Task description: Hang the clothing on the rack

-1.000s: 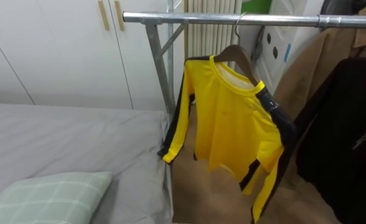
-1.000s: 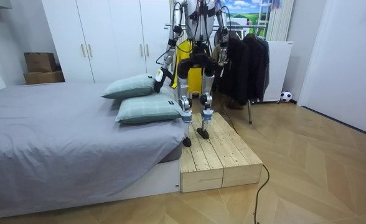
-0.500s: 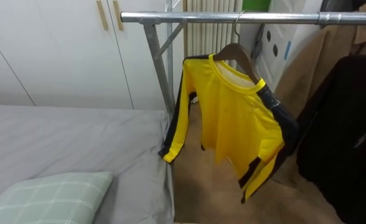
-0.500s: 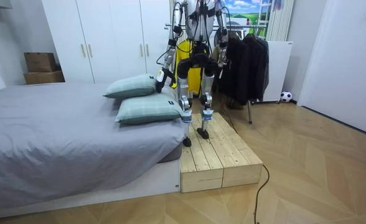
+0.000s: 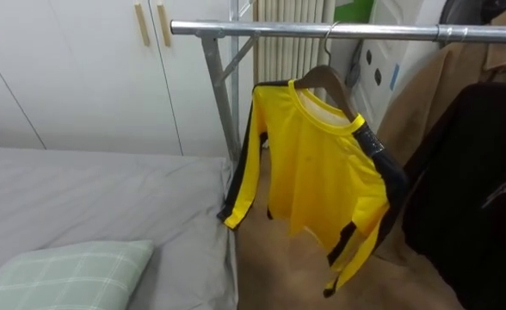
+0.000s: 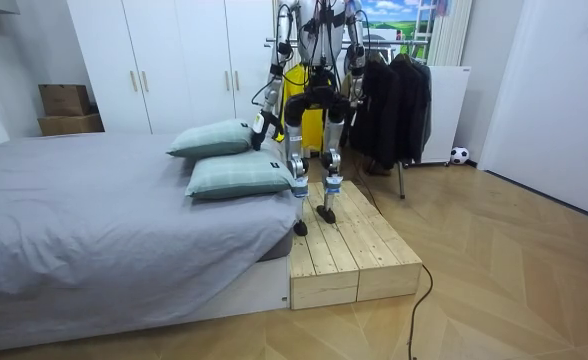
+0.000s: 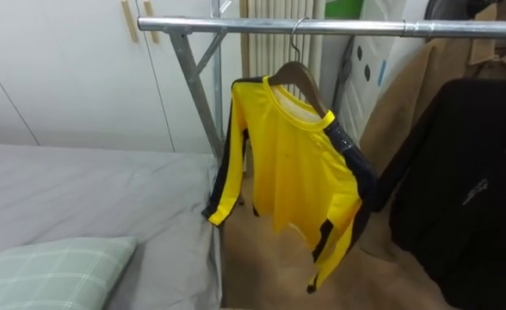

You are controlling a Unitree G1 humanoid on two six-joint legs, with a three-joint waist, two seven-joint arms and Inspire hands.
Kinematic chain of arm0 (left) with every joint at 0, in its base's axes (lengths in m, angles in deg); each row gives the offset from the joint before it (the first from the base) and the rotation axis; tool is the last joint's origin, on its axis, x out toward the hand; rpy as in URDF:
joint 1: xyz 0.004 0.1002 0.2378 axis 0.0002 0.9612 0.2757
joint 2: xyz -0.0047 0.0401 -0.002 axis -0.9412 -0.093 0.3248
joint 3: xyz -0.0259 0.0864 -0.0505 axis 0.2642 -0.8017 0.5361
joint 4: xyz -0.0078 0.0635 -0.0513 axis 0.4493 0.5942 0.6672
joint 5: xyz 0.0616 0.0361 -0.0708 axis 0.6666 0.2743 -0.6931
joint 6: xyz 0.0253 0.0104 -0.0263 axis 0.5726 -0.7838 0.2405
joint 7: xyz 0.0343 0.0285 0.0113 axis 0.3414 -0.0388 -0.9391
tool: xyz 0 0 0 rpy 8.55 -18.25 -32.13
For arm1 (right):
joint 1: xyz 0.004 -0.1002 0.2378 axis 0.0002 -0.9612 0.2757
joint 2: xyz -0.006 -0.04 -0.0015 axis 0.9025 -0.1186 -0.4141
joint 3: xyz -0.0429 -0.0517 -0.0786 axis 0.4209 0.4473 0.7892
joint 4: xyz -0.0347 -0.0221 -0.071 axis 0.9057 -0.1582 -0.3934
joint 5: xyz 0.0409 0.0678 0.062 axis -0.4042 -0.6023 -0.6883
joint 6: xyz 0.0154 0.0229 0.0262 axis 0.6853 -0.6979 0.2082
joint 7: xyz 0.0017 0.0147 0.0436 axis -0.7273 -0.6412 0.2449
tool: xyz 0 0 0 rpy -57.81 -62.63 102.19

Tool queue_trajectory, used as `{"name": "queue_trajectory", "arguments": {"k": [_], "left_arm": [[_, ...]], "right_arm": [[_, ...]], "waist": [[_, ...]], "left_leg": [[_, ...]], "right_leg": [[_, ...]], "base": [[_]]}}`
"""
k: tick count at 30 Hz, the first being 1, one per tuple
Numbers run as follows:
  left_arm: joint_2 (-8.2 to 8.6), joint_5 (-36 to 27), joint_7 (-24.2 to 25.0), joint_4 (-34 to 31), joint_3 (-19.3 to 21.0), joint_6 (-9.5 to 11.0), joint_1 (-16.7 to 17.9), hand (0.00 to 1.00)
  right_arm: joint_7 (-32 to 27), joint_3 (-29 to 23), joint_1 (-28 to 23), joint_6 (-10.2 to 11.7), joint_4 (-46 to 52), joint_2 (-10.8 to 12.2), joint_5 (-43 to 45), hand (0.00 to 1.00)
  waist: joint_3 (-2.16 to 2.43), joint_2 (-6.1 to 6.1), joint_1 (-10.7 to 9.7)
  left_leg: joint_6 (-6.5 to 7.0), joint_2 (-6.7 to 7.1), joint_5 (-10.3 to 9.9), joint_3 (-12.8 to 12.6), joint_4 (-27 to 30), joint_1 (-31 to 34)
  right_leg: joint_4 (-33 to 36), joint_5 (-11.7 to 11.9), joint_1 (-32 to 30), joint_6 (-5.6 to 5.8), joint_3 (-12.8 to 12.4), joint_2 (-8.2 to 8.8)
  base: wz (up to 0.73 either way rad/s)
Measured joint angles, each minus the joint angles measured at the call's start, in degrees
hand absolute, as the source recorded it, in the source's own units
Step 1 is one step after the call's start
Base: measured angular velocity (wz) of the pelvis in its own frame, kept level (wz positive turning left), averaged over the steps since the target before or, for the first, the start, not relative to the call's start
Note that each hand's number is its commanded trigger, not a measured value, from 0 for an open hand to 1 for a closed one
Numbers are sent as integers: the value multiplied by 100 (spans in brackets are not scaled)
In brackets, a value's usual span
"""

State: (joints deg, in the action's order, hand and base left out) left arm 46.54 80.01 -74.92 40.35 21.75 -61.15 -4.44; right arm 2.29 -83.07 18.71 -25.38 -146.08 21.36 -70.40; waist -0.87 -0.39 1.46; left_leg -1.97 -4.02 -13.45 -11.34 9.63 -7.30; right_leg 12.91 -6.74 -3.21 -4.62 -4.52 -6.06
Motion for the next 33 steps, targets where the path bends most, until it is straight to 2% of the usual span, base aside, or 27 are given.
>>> {"name": "queue_trajectory", "arguments": {"k": [5,12,27,33], "left_arm": [[19,-3,-106,-1,-13,2,-13,0],[38,-18,-104,0,-24,10,-19,0],[74,-18,-65,51,-128,22,-14,0],[75,-18,-59,55,-132,22,-15,0]], "right_arm": [[47,117,-13,5,-7,0,-146,0],[50,116,5,8,-1,0,-185,0],[111,110,-4,9,3,-12,-169,0],[182,114,-1,9,-9,-11,-177,0]], "waist": [[9,-20,-3],[12,24,7],[11,132,14],[13,134,15]], "left_leg": [[2,-2,-5,33,-8,3],[-1,-18,-5,52,-25,7],[-3,-19,-5,62,-32,-7],[-3,-19,-5,69,-31,-9]], "right_leg": [[7,15,4,-19,67,3],[-23,6,18,-28,132,2],[-10,4,20,-33,117,-4],[-23,3,31,-33,125,-2]], "base": [[2],[3],[0],[0]]}}
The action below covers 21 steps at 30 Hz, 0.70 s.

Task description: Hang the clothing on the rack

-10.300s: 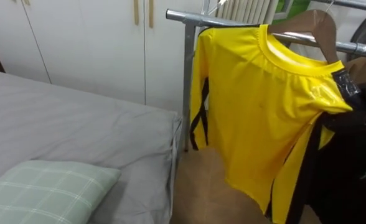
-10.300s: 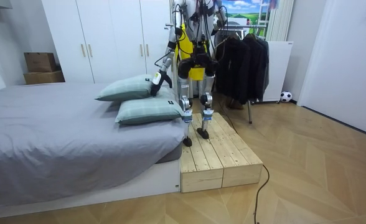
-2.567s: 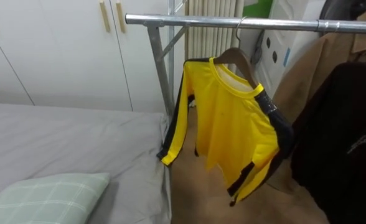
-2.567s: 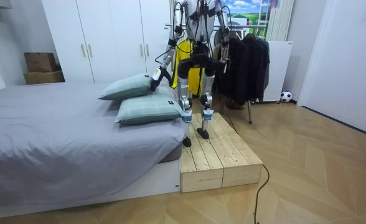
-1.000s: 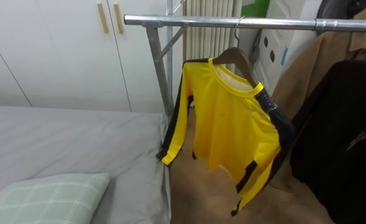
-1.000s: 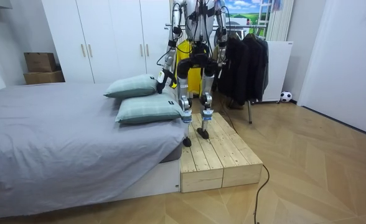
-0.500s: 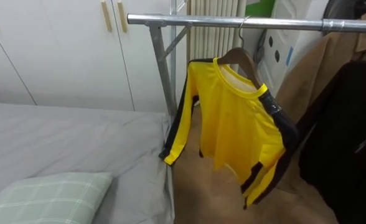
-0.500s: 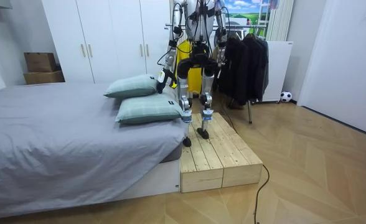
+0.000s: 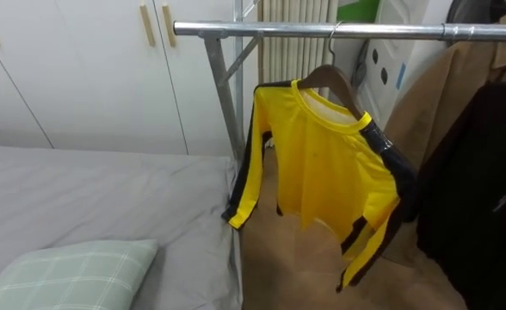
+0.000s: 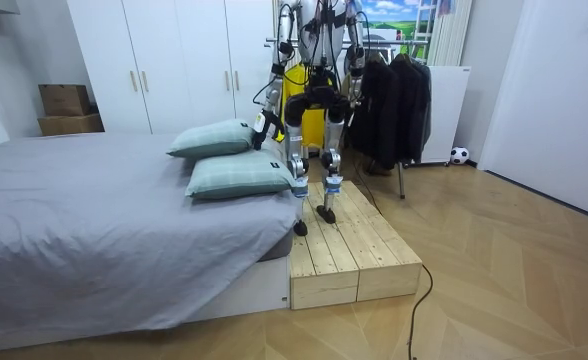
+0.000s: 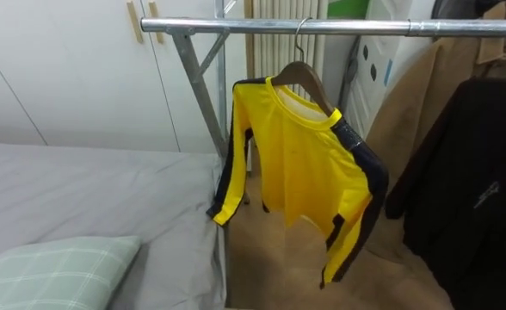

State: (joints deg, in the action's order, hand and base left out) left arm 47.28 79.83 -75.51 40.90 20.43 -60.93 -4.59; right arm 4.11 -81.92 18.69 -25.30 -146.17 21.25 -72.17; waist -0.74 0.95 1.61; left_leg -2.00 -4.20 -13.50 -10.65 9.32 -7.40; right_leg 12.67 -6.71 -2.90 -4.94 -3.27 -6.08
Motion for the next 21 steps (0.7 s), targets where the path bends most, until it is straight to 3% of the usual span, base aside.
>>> {"name": "queue_trajectory", "arguments": {"k": [9,13,17,20,21], "left_arm": [[1,10,14,-26,-20,1,0,0],[-8,-5,7,-32,-324,4,-35,0],[0,5,197,-30,-318,132,-201,0],[59,7,411,-41,-325,275,-257,0],[65,10,517,-105,-325,302,-262,0]], "right_arm": [[119,137,4,-14,4,-11,-93,0],[207,235,66,-51,20,-73,-48,0],[237,245,272,-38,17,-158,210,0],[241,268,325,-37,-25,-296,205,0],[241,257,333,-37,-55,-308,210,0]], "waist": [[-3,53,34],[15,140,49],[14,255,205],[-25,355,200],[-8,377,185]], "left_leg": [[-2,-5,1,53,29,45],[-9,12,3,192,89,132],[-29,42,11,444,364,440],[-53,89,127,448,483,655],[-51,82,235,277,545,807]], "right_leg": [[14,-17,-4,-24,96,22],[127,-111,-67,-45,261,79],[328,-243,-229,-99,592,200],[425,-378,-214,-104,1147,424],[419,-407,-211,-117,1431,522]], "base": [[4],[23],[43],[98],[125]]}}
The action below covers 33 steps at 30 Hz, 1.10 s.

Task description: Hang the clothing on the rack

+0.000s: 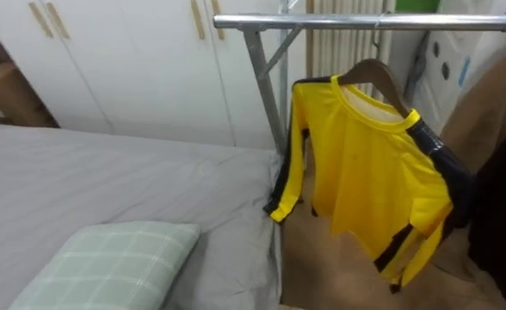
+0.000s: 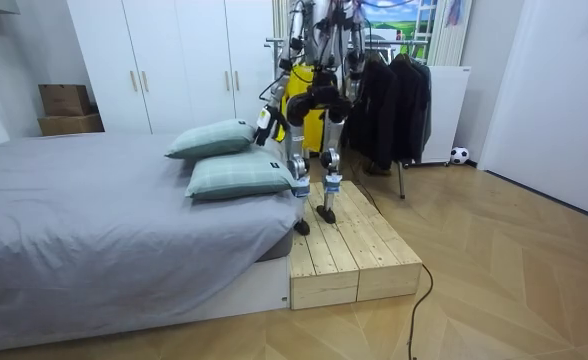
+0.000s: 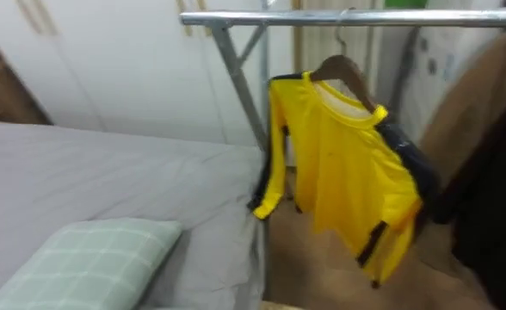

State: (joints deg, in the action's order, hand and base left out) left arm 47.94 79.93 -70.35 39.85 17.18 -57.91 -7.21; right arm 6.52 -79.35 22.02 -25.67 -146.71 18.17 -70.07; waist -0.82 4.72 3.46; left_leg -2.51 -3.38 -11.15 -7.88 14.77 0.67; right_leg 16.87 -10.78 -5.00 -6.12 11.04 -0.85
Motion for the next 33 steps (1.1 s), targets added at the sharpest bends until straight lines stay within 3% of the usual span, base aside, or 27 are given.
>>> {"name": "queue_trajectory", "arguments": {"k": [1,2,3,4,6,7,9,13,15,16,18,19,20,21,22,24,25,26,27,28,29,30,33], "left_arm": [[1,6,46,-46,3,11,-9,0],[-15,54,124,-102,4,19,-52,0],[-33,42,211,-196,10,31,-81,0],[-42,45,250,-206,22,50,-64,0],[-167,138,368,-154,149,74,-56,0],[-191,150,384,-154,178,72,-49,0],[-211,180,370,-157,242,73,-10,0],[-209,181,349,-255,268,77,98,0],[-197,182,322,-250,274,113,113,0],[-190,177,314,-250,270,131,115,0],[-142,104,237,-205,251,230,124,0],[-131,99,215,-168,252,277,119,0],[-129,114,213,-112,246,307,96,0],[-135,111,228,-112,240,308,91,0],[-139,83,232,-114,234,309,98,0],[-128,9,229,-119,269,308,91,0],[-127,0,230,-119,260,308,91,0],[-152,-20,229,-123,231,312,80,0],[-210,-128,230,-115,233,324,62,0],[-244,-180,229,-107,237,324,65,0],[-236,-239,224,-77,234,326,83,0],[-194,-346,230,-76,235,330,115,0],[-134,-439,230,-23,312,346,131,0]], "right_arm": [[0,-15,8,0,-12,0,7,0],[0,-52,14,-7,-27,-32,38,0],[9,-60,17,-26,-30,-81,40,0],[5,-71,21,-40,-23,-94,58,0],[-11,-217,71,-103,93,-97,64,0],[-13,-246,89,-103,114,-100,47,0],[-46,-317,155,-103,127,-110,12,0],[-65,-387,211,-103,136,-94,-152,0],[-61,-388,193,-114,95,-58,-330,0],[-61,-391,180,-133,89,-60,-431,0],[-101,-442,109,-148,54,-66,-624,0],[-108,-442,81,-149,53,-70,-622,0],[-138,-462,3,-156,56,-69,-607,0],[-162,-560,-83,-207,54,-64,-564,0],[-173,-572,-117,-226,45,-67,-536,0],[-195,-571,-159,-276,20,-63,-520,0],[-202,-570,-180,-276,19,-61,-520,0],[-212,-571,-220,-275,14,-46,-536,0],[-224,-574,-218,-269,-31,-11,-543,0],[-224,-582,-220,-262,-75,16,-521,0],[-257,-612,-238,-265,-160,28,-421,0],[-279,-611,-197,-262,-147,19,-372,0],[-257,-609,-45,-198,-137,58,-318,0]], "waist": [[2,3,5],[-3,-13,1],[0,-20,17],[4,-27,44],[0,-102,71],[-3,-106,48],[-3,-120,-8],[6,-147,3],[32,-191,34],[35,-192,33],[72,-215,18],[77,-219,-3],[77,-216,-79],[72,-209,-203],[81,-202,-219],[80,-250,-246],[81,-246,-285],[83,-263,-348],[53,-360,-351],[55,-438,-369],[58,-497,-349],[61,-472,-195],[68,-456,-90]], "left_leg": [[16,-12,73,-180,5,78],[59,-46,223,-532,0,211],[77,-128,244,-883,129,288],[103,-183,222,-1108,248,292],[125,-442,46,-1904,770,225],[127,-492,-2,-2012,864,208],[119,-585,-179,-2207,897,66],[113,-556,-372,-2322,781,2],[182,-470,-451,-2232,706,-39],[208,-440,-463,-2152,688,-40],[316,-240,-496,-1809,585,-42],[361,-195,-497,-1706,585,-39],[428,-109,-491,-1418,590,-25],[511,-40,-461,-1129,583,-34],[540,13,-444,-989,554,-61],[579,133,-333,-547,373,-137],[528,128,-291,-395,361,-146],[506,130,-263,-99,325,-177],[474,171,-244,119,274,-235],[459,204,-238,236,263,-260],[412,215,-256,394,238,-316],[356,179,-290,479,234,-326],[275,113,-259,645,105,-329]], "right_leg": [[-5,-13,0,-1,152,61],[-7,-50,-4,-6,476,190],[15,-104,0,-15,743,289],[46,-137,10,-16,877,329],[244,-292,21,-6,1403,531],[273,-317,24,10,1532,553],[285,-393,151,58,2120,626],[376,-471,265,159,2830,762],[604,-559,393,265,3213,1004],[655,-580,429,302,3277,1059],[950,-650,566,470,3399,1306],[1073,-640,585,494,3367,1367],[1359,-588,585,590,3067,1461],[1608,-499,479,720,2580,1484],[1702,-483,414,756,2314,1468],[1307,-485,253,846,1233,1184],[1104,-467,236,835,1020,1066],[532,-294,239,810,622,842],[1,204,291,834,270,705],[-104,494,341,824,163,672],[-257,423,527,781,177,592],[-459,364,648,838,256,505],[-644,437,830,712,443,416]], "base": [[143],[140],[135],[124],[130],[137],[144],[112],[77],[67],[67],[88],[120],[126],[112],[96],[122],[126],[125],[114],[73],[52],[33]]}}
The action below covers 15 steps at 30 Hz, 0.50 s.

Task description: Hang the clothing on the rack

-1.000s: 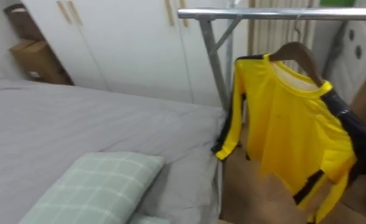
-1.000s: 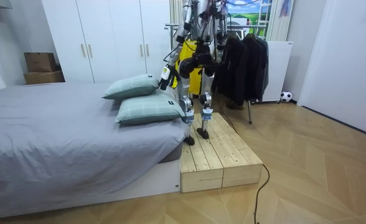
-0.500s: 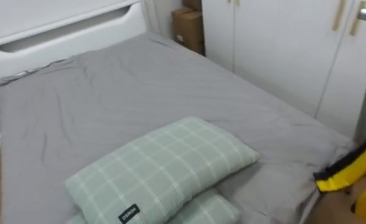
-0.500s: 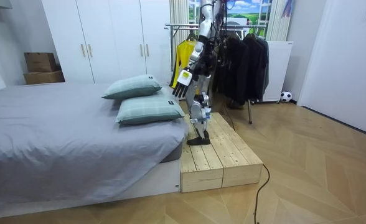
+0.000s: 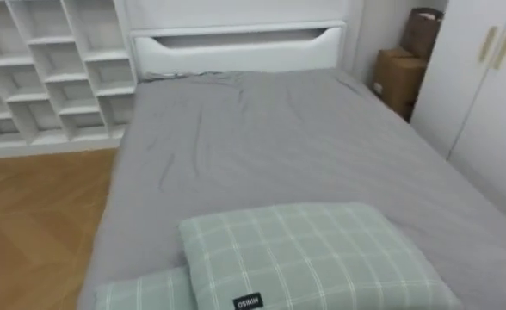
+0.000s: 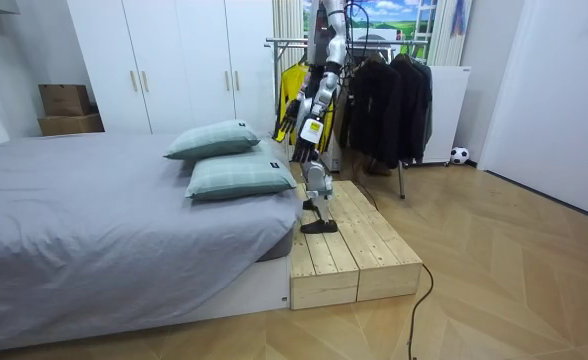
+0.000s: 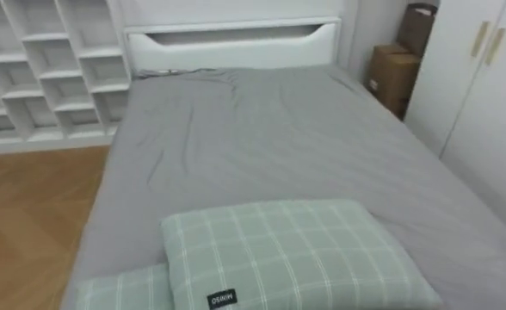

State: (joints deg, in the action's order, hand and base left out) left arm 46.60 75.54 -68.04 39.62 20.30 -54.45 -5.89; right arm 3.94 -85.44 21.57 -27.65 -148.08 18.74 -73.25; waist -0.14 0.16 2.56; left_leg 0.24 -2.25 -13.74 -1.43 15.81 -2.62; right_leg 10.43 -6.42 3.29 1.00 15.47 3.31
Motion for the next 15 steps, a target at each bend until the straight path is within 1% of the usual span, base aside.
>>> {"name": "queue_trajectory", "arguments": {"k": [1,2,4,5,6,8,9,10,11,12,14,15], "left_arm": [[26,-3,2,19,48,2,3,0],[69,-24,1,28,69,10,3,0],[89,-131,0,31,71,66,46,0],[86,-210,-12,31,72,92,103,0],[78,-297,-34,29,77,92,113,0],[65,-347,-123,16,81,92,107,0],[75,-329,-181,14,103,90,96,0],[71,-316,-196,8,161,90,97,0],[58,-307,-277,-3,200,84,97,0],[59,-295,-345,-6,204,68,81,0],[49,-179,-362,-30,208,50,30,0],[48,-105,-353,-34,202,36,-6,0]], "right_arm": [[0,-1,33,1,8,0,26,0],[-2,1,71,42,9,-10,35,0],[-6,48,124,94,-4,-1,130,0],[-13,108,156,114,-4,19,149,0],[-25,140,162,115,-9,46,147,0],[-70,153,153,108,-55,106,177,0],[-99,165,168,106,-84,142,242,0],[-114,167,167,105,-99,161,283,0],[-135,169,167,99,-147,198,358,0],[-134,176,158,94,-205,215,404,0],[-131,180,91,90,-245,206,439,0],[-133,179,64,90,-297,190,412,0]], "waist": [[4,6,27],[-7,33,76],[-3,27,129],[-11,3,135],[-36,-39,114],[-45,-105,92],[-67,-160,97],[-71,-149,97],[-72,-171,96],[-87,-199,84],[-84,-220,83],[-84,-194,83]], "left_leg": [[-17,-2,13,18,-32,-15],[-29,-12,20,33,-73,-62],[-36,-12,24,54,-189,-128],[-47,-11,31,81,-235,-154],[-51,-1,28,118,-241,-164],[-66,8,18,195,-239,-169],[-78,7,11,233,-239,-167],[-82,6,7,254,-239,-164],[-100,5,-7,298,-234,-158],[-107,-4,-32,328,-220,-149],[-124,-16,-97,403,-109,-75],[-143,-19,-136,423,-12,-6]], "right_leg": [[0,-3,10,-12,-5,-9],[1,-19,53,-11,10,-18],[1,-90,91,0,47,-16],[-2,-118,107,6,75,-16],[-38,-152,180,19,163,-9],[-88,-203,239,29,263,-2],[-89,-226,261,37,309,-3],[-92,-239,271,34,332,-3],[-94,-269,291,36,372,-7],[-107,-289,328,32,427,-16],[-176,-307,382,26,522,-46],[-180,-311,392,31,560,-56]], "base": [[20],[14],[13],[20],[30],[32],[22],[19],[21],[21],[26],[25]]}}
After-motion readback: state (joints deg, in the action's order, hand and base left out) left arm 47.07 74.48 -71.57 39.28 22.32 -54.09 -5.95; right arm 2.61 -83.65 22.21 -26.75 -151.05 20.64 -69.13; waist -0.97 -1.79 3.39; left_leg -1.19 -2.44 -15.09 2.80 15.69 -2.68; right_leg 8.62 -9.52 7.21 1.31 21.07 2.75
